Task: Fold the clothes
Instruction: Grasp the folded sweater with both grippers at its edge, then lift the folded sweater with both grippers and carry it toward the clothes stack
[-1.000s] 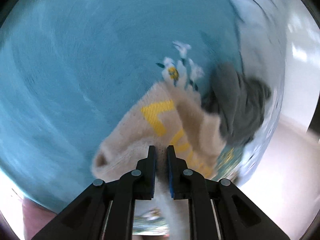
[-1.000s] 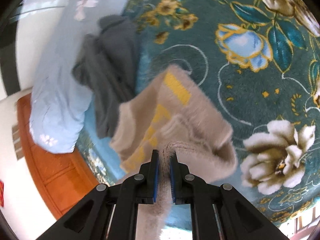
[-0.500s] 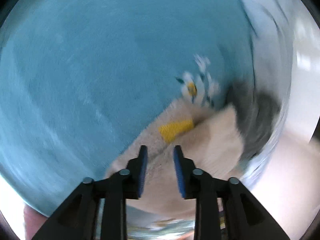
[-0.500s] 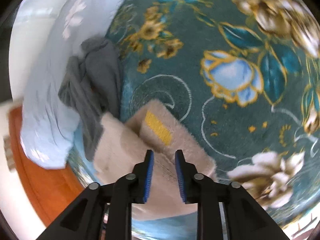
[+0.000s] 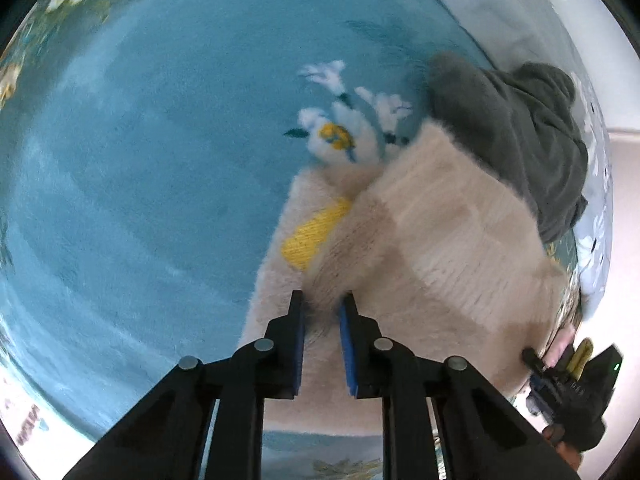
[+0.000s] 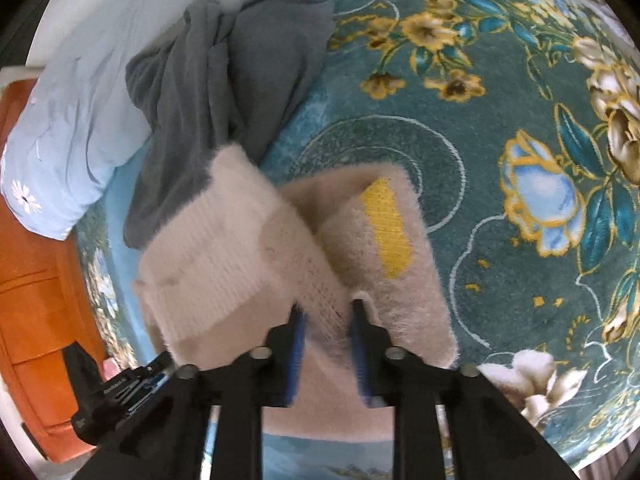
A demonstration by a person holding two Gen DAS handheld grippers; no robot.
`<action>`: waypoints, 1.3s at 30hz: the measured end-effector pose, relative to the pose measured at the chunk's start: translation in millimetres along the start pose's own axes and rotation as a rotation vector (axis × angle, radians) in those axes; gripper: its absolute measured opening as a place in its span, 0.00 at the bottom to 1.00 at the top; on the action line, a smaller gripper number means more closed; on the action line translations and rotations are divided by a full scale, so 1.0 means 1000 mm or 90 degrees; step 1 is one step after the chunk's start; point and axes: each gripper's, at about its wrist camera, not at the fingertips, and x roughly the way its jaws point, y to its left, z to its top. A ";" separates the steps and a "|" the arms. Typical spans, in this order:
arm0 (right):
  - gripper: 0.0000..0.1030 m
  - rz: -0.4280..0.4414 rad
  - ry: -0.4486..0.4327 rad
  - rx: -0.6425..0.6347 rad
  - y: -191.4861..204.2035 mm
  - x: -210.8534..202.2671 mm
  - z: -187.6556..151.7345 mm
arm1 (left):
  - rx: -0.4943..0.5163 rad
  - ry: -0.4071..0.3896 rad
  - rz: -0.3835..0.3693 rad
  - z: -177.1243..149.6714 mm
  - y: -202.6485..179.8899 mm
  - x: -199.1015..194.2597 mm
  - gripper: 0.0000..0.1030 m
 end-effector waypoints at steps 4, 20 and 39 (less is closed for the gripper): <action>0.18 -0.024 0.007 -0.003 -0.009 0.005 -0.002 | -0.002 0.009 0.007 0.001 0.004 0.006 0.17; 0.69 0.003 -0.019 -0.023 -0.043 0.012 0.012 | 0.036 0.032 -0.072 0.024 0.032 0.017 0.65; 0.38 0.071 -0.016 0.023 -0.052 0.007 0.020 | 0.032 0.022 -0.124 0.031 0.028 0.002 0.36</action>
